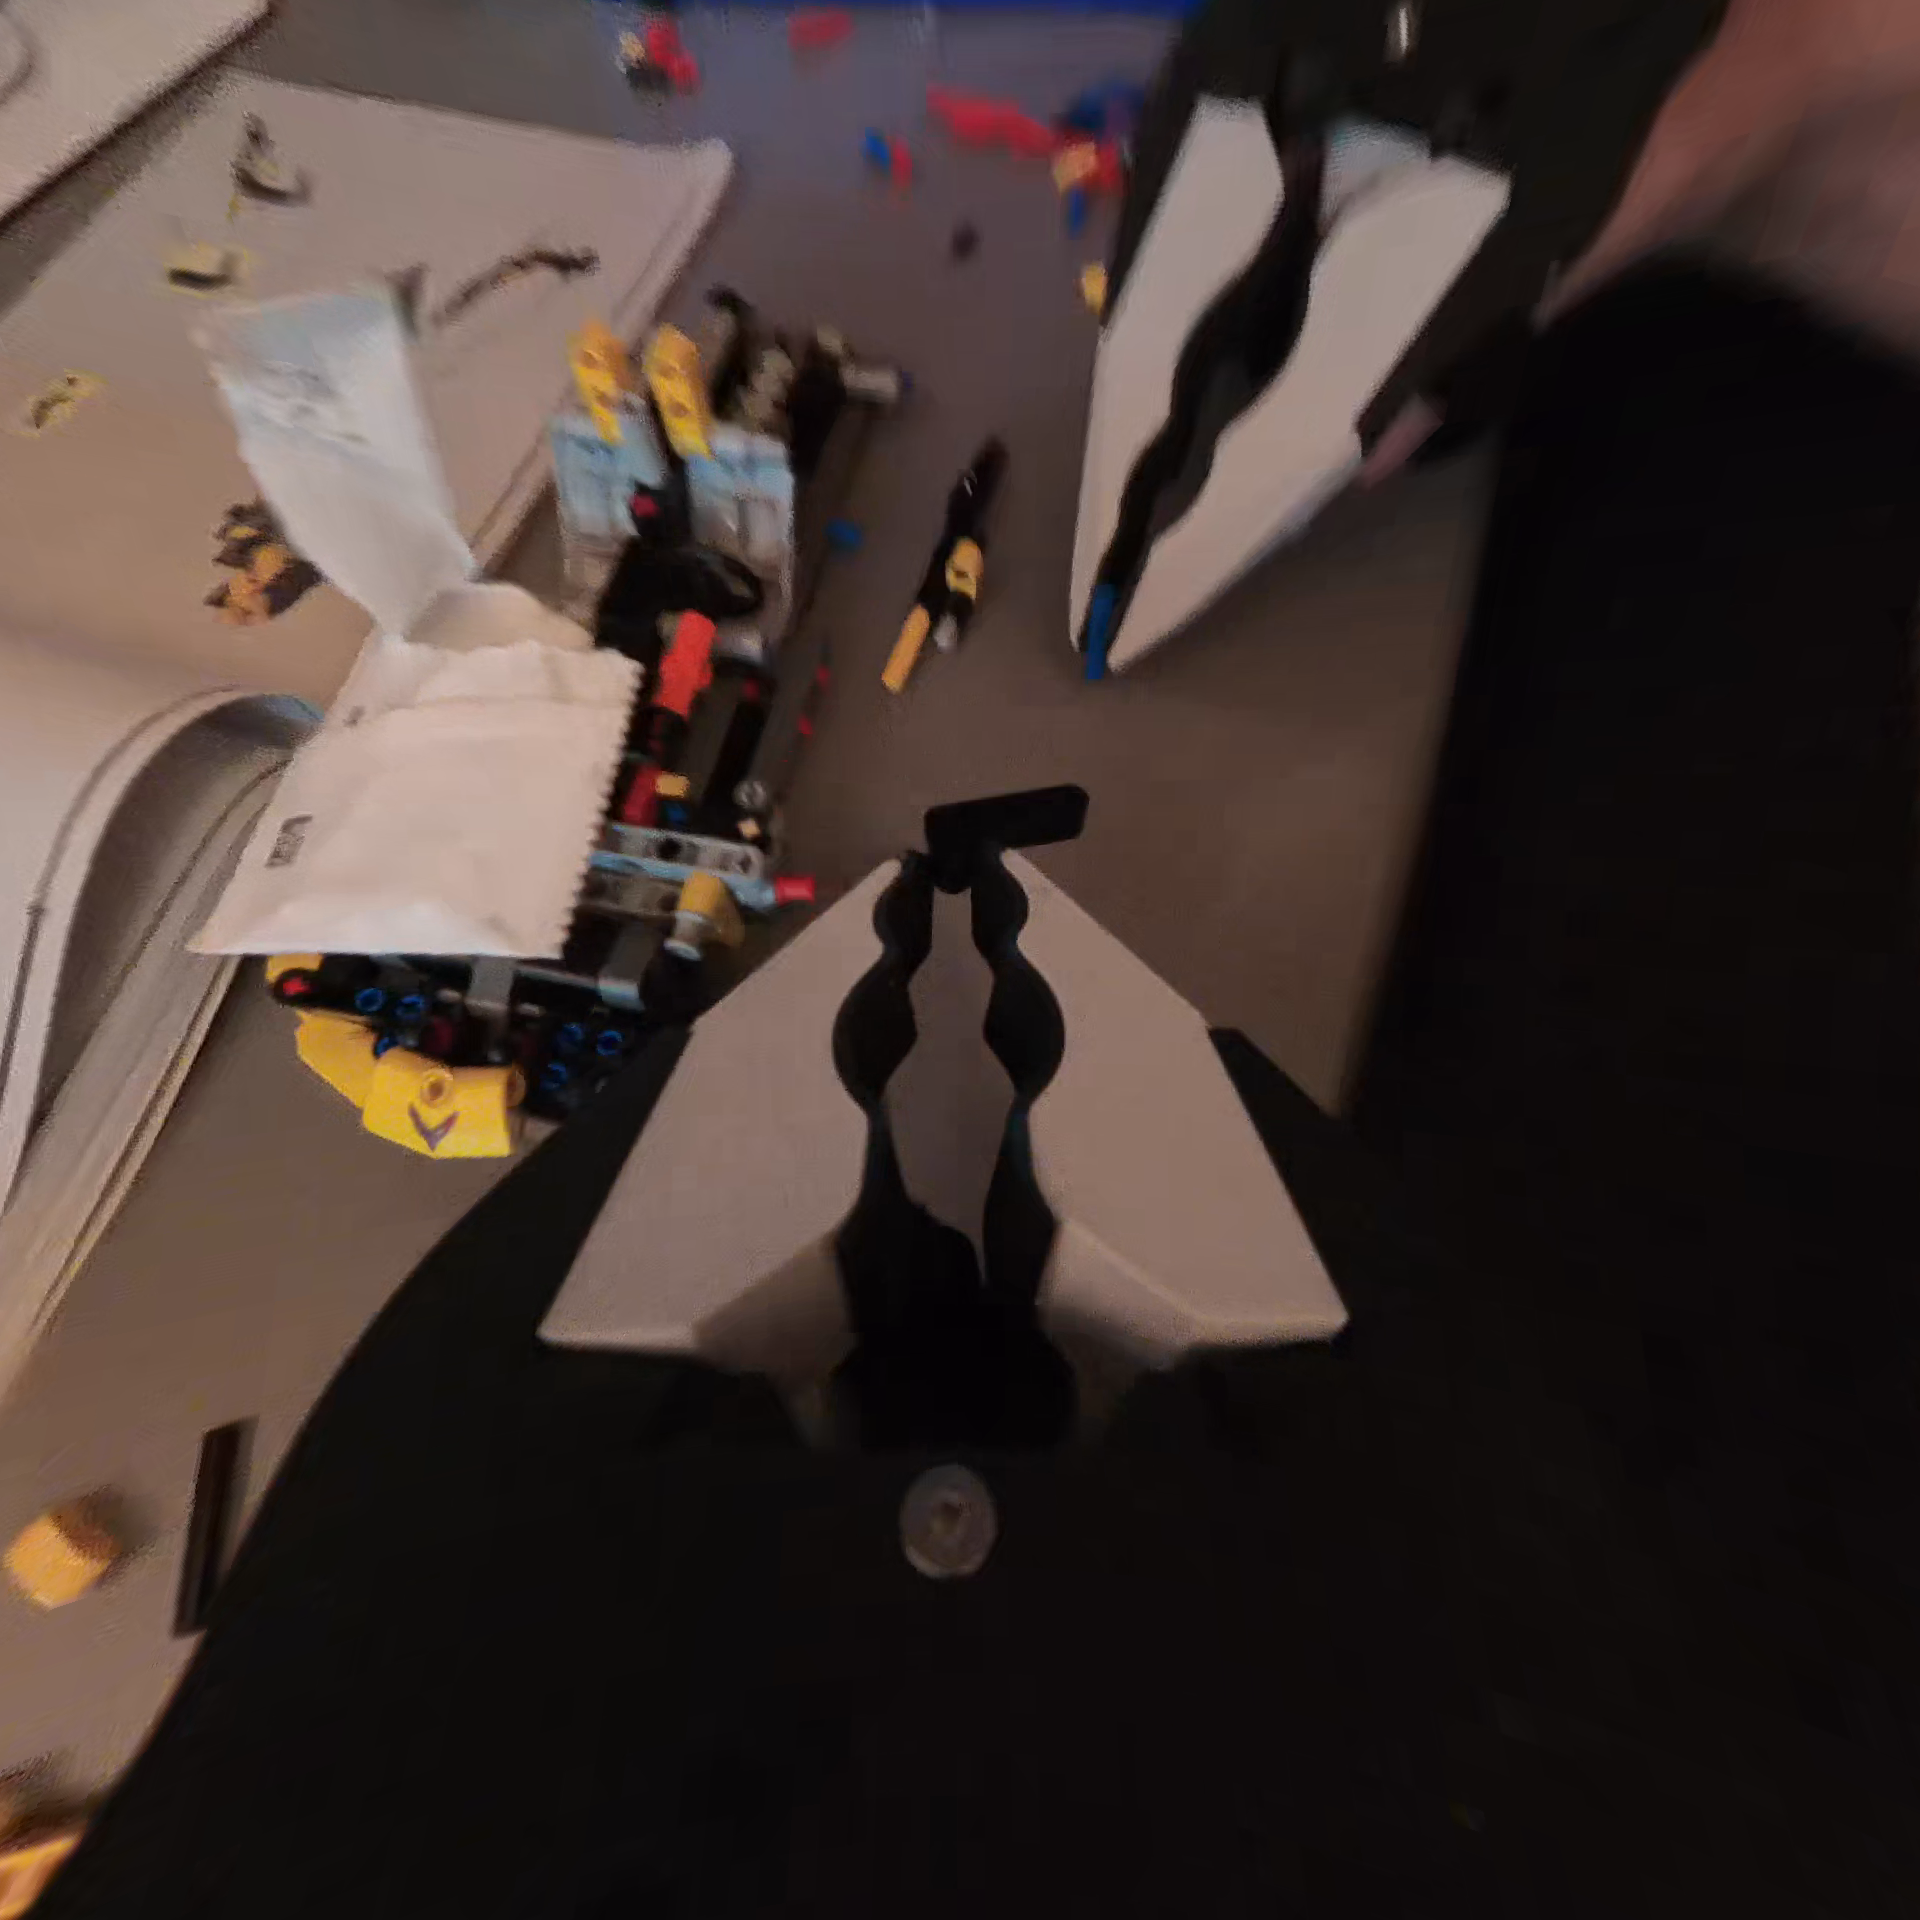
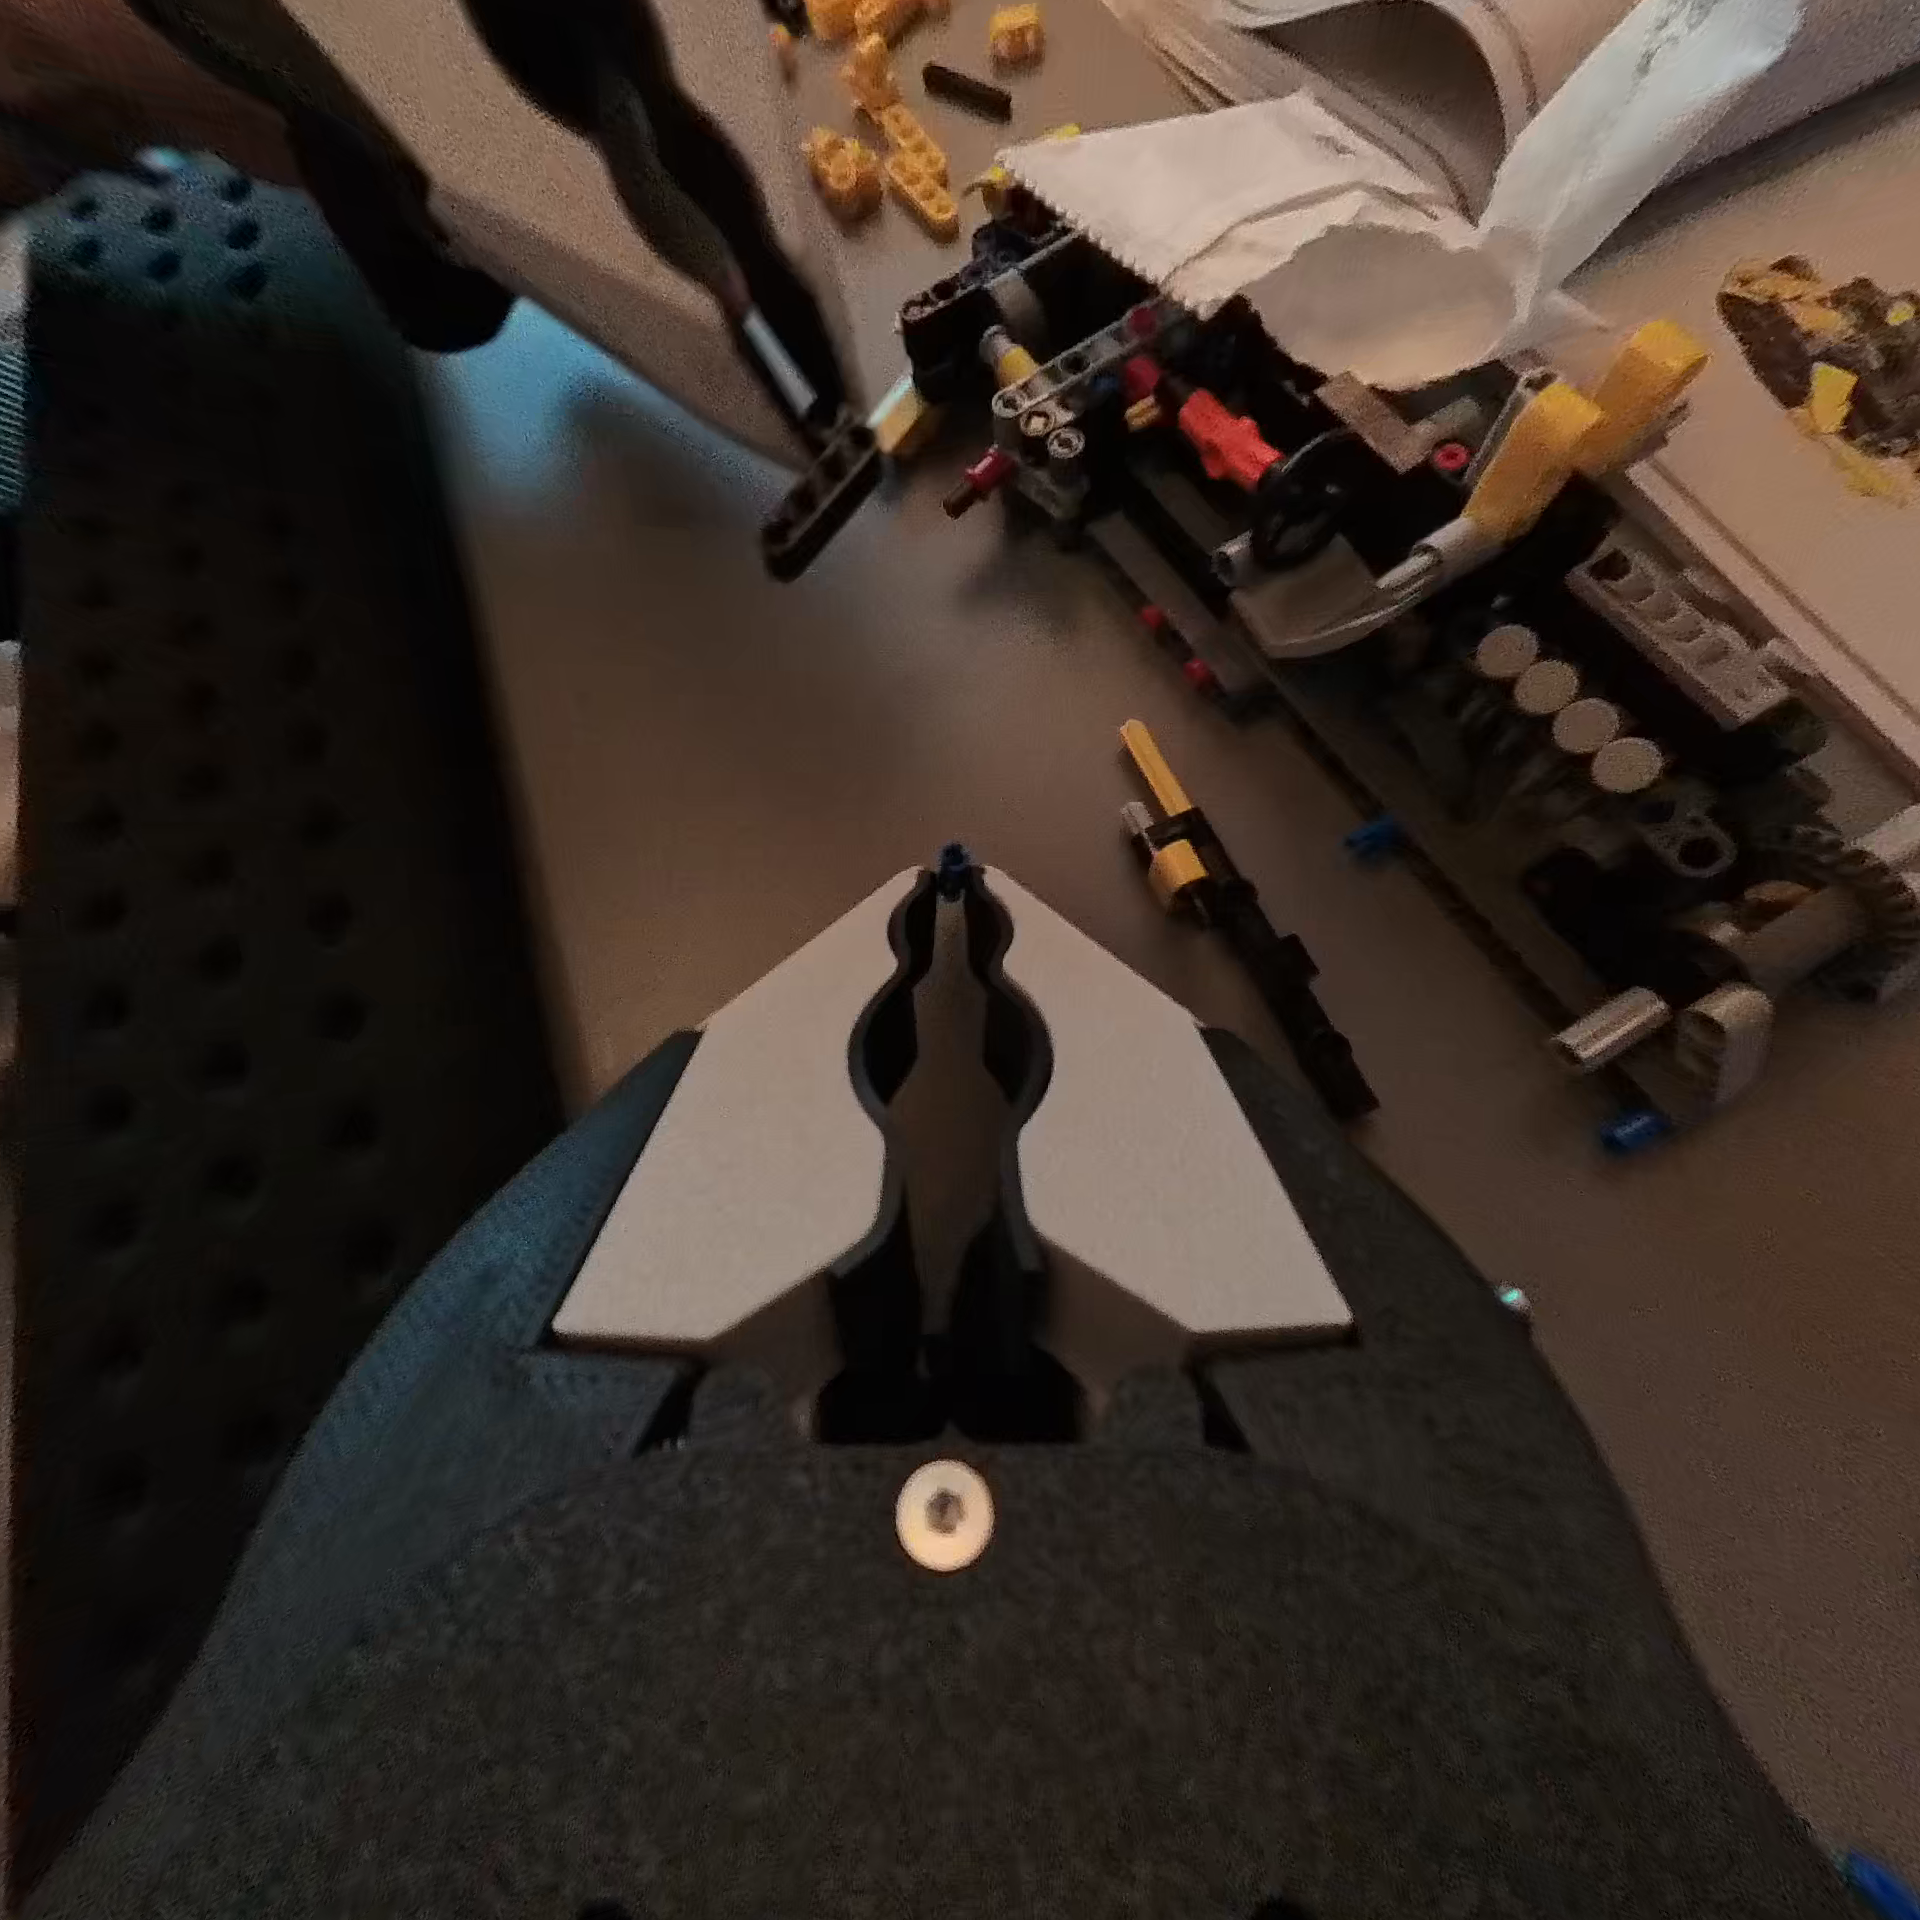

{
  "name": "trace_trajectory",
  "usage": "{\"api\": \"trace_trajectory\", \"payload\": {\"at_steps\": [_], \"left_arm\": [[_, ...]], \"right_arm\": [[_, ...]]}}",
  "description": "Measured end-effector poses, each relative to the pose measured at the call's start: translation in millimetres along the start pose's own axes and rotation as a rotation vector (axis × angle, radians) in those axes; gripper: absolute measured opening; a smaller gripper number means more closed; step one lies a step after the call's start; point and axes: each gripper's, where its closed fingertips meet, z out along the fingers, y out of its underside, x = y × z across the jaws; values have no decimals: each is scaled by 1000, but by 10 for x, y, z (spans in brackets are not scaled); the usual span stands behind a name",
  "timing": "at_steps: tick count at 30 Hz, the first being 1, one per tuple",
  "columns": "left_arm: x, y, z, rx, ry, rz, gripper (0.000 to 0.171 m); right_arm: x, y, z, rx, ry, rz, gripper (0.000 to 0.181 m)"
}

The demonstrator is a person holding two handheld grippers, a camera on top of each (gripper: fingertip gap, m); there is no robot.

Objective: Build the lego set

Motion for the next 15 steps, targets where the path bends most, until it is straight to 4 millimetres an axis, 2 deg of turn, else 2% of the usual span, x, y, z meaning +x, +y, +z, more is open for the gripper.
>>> {"api": "trace_trajectory", "payload": {"at_steps": [5,7,12,15], "left_arm": [[134,385,68,-266,67,143,5],[202,405,53,-306,129,159,5],[203,405,53,-370,170,199,5],[225,288,34,-320,185,174,22]], "right_arm": [[-77,96,-28,-176,24,-106,5],[-119,90,-77,-227,5,-120,5],[-128,159,-57,-282,-35,-133,5],[-131,64,-89,-202,-37,-140,5]]}}
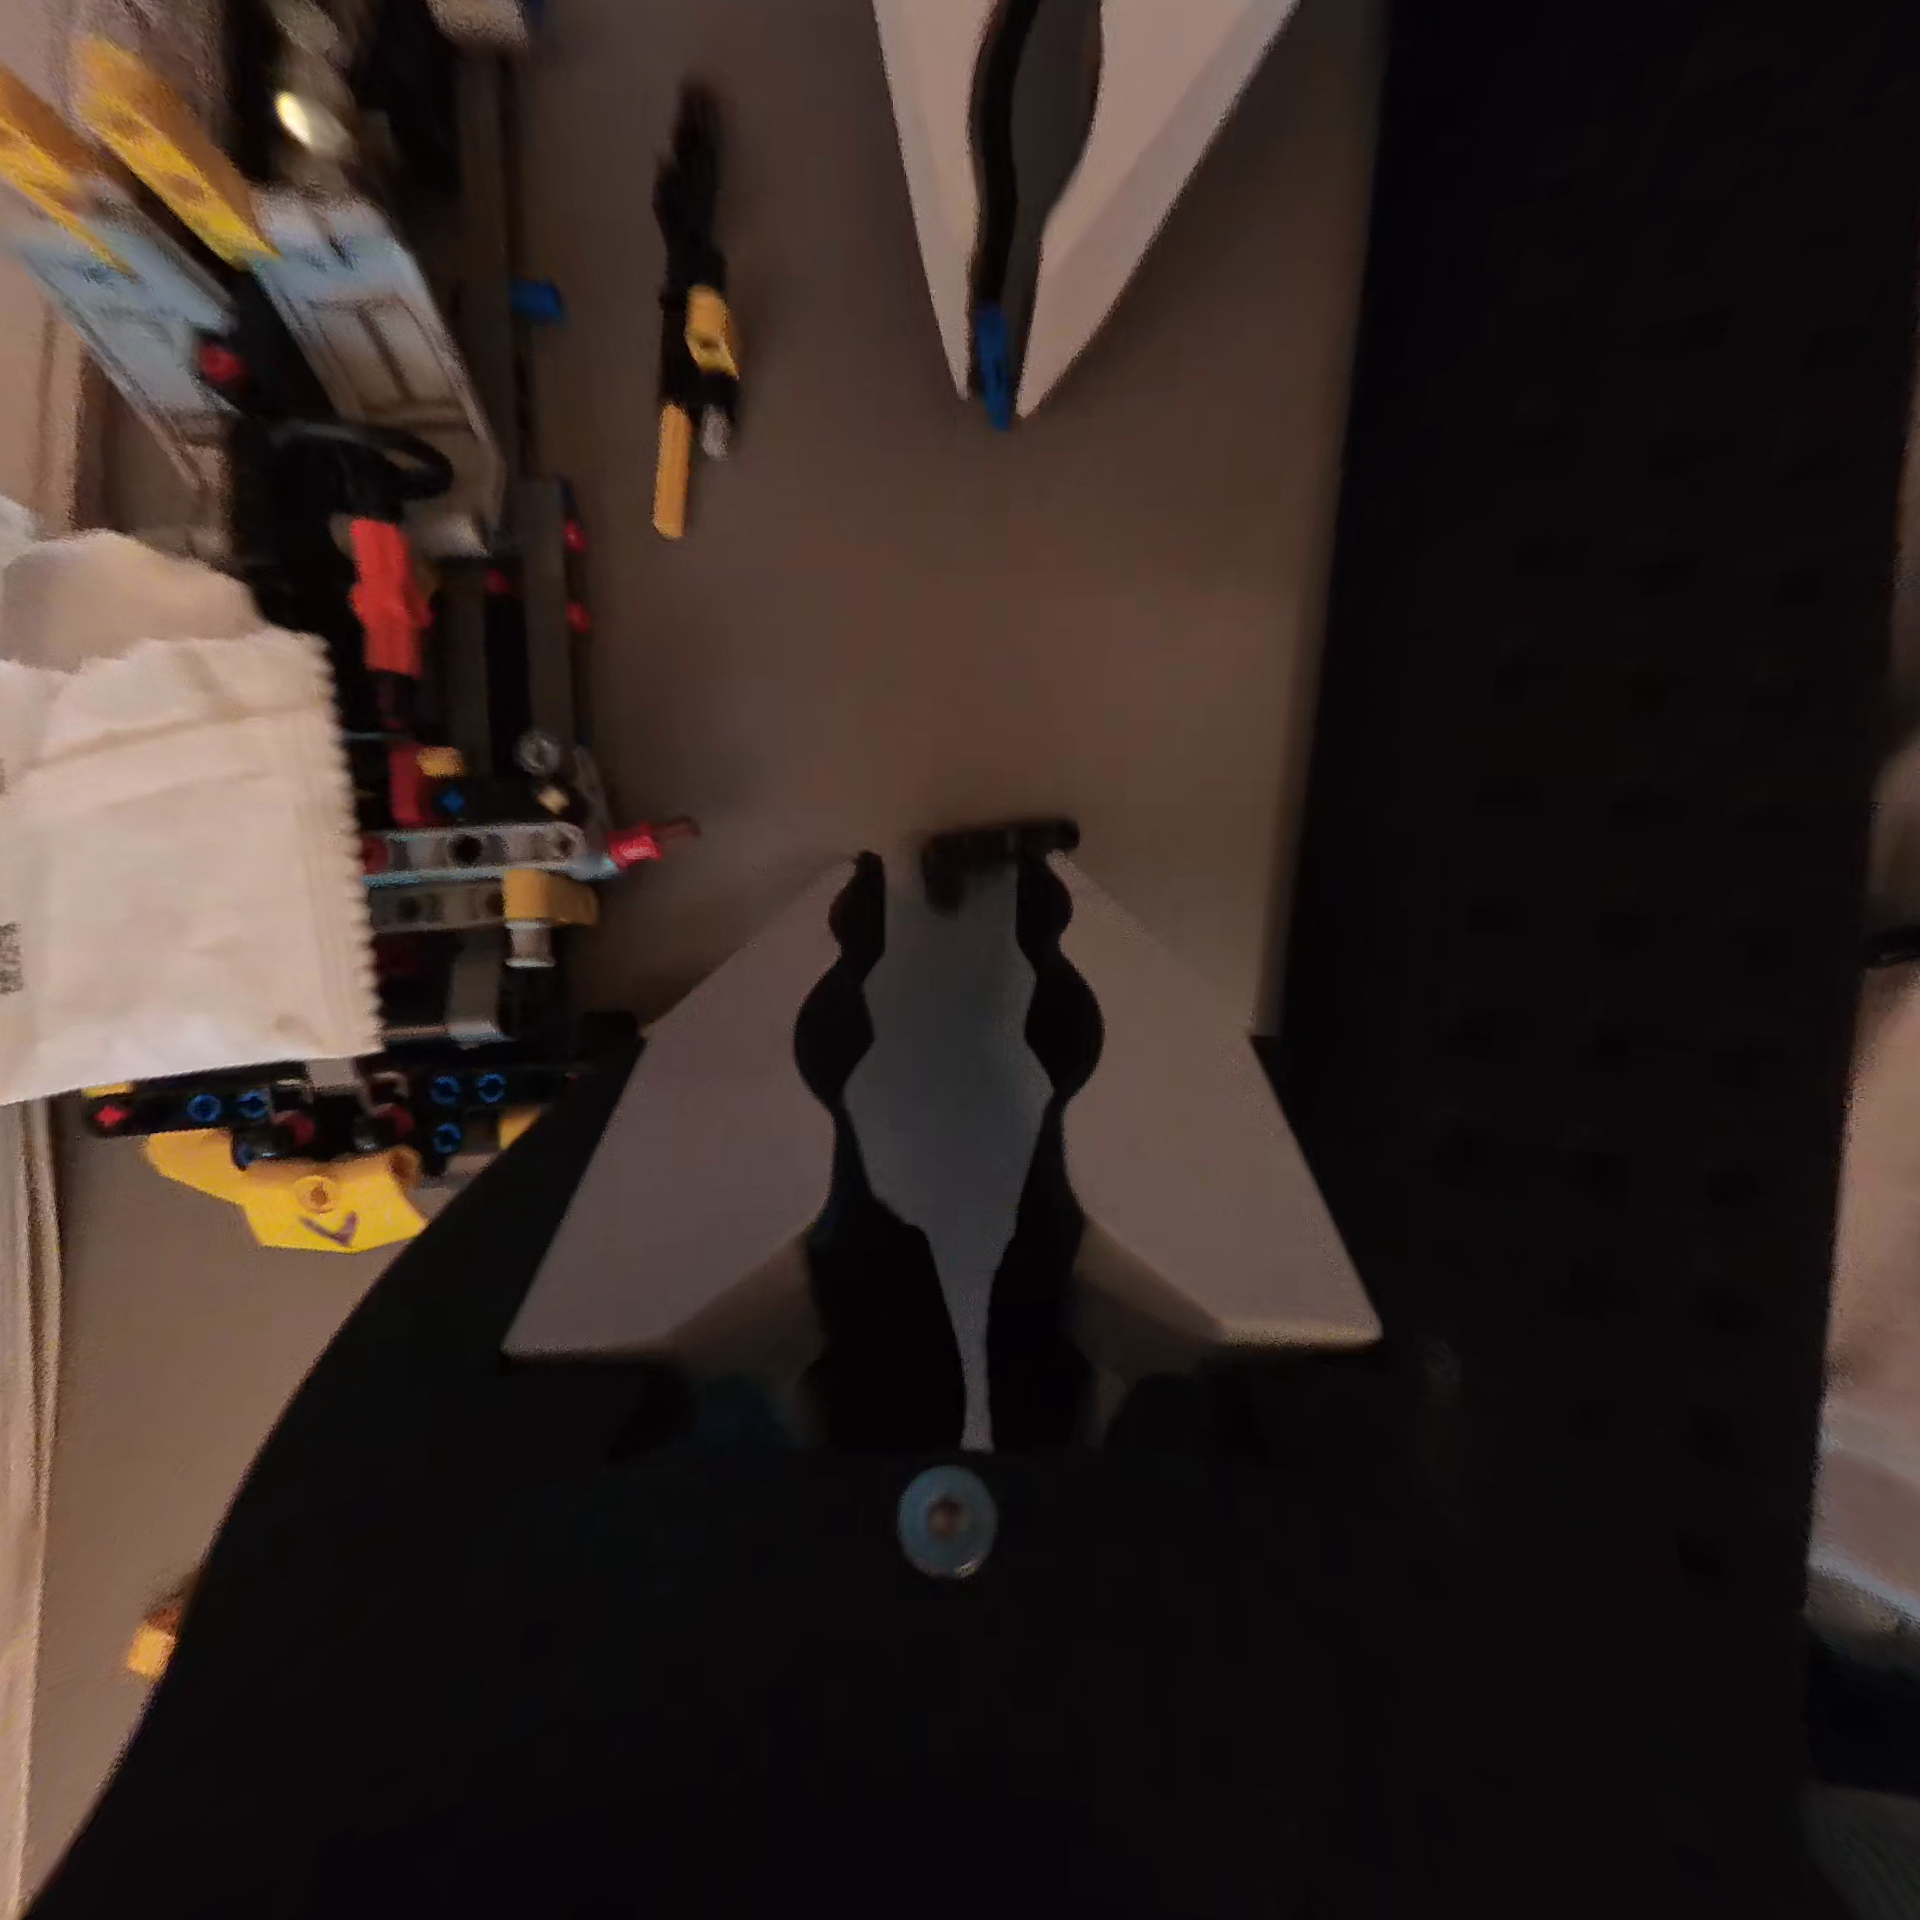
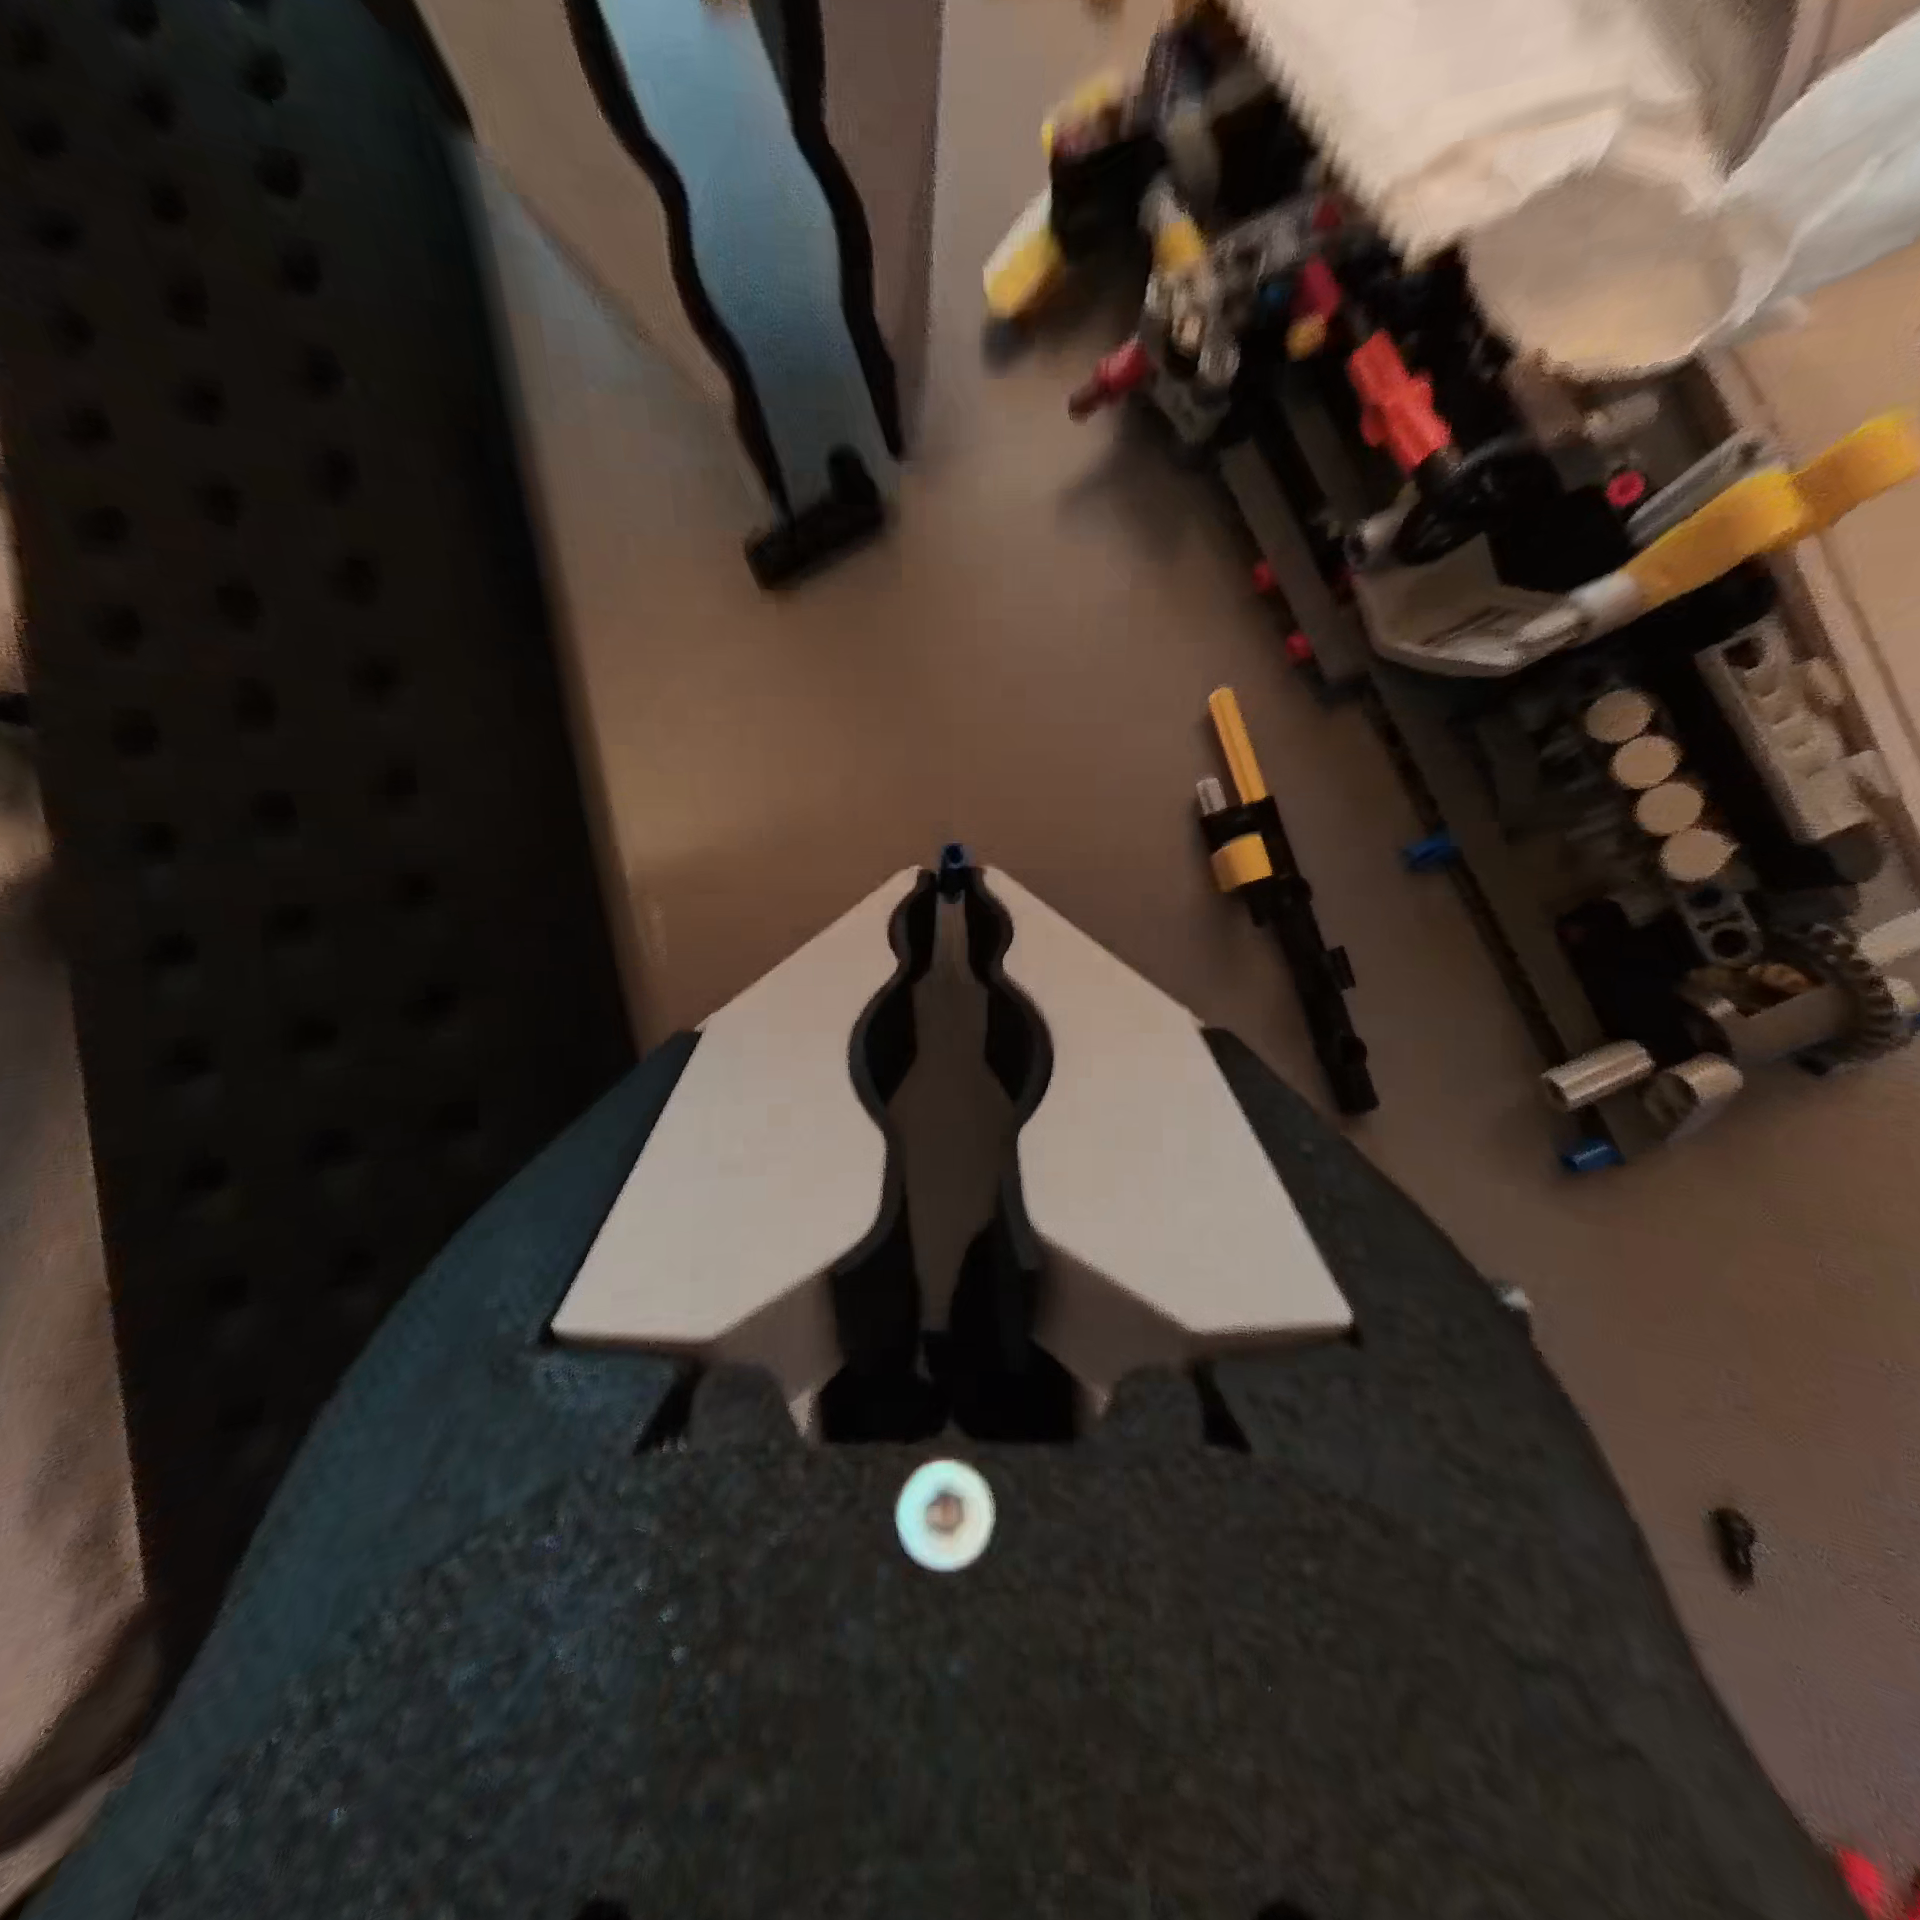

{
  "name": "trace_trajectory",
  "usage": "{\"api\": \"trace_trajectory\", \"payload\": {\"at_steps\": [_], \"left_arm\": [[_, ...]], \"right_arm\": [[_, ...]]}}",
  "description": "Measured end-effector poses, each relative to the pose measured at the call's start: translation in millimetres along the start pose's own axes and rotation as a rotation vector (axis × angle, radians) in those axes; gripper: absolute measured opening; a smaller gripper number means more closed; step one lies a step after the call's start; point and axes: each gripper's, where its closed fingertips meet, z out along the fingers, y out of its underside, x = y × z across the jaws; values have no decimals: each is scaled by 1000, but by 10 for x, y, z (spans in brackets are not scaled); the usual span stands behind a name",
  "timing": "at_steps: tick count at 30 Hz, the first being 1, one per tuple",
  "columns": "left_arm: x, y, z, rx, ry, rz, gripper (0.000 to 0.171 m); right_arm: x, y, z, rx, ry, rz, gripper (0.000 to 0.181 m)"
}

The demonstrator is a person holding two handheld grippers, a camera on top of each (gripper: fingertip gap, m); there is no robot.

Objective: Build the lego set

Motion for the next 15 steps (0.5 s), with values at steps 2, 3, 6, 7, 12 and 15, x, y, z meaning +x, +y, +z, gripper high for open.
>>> {"api": "trace_trajectory", "payload": {"at_steps": [2,3,6,7,12,15], "left_arm": [[-16,-257,-101,136,3,-42,26],[-21,-423,-153,222,-14,-44,29],[-39,-813,-283,412,-213,105,26],[-61,-897,-334,448,-308,165,21],[-56,-1046,-478,476,-527,345,8],[-64,-1025,-501,439,-615,434,0]], "right_arm": [[-3,-234,-105,180,-23,49,5],[29,-379,-183,296,-35,110,5],[-21,-756,-448,618,-216,318,4],[-26,-806,-484,669,-251,358,4],[-137,-930,-578,777,-415,445,4],[-134,-930,-578,778,-430,455,4]]}}
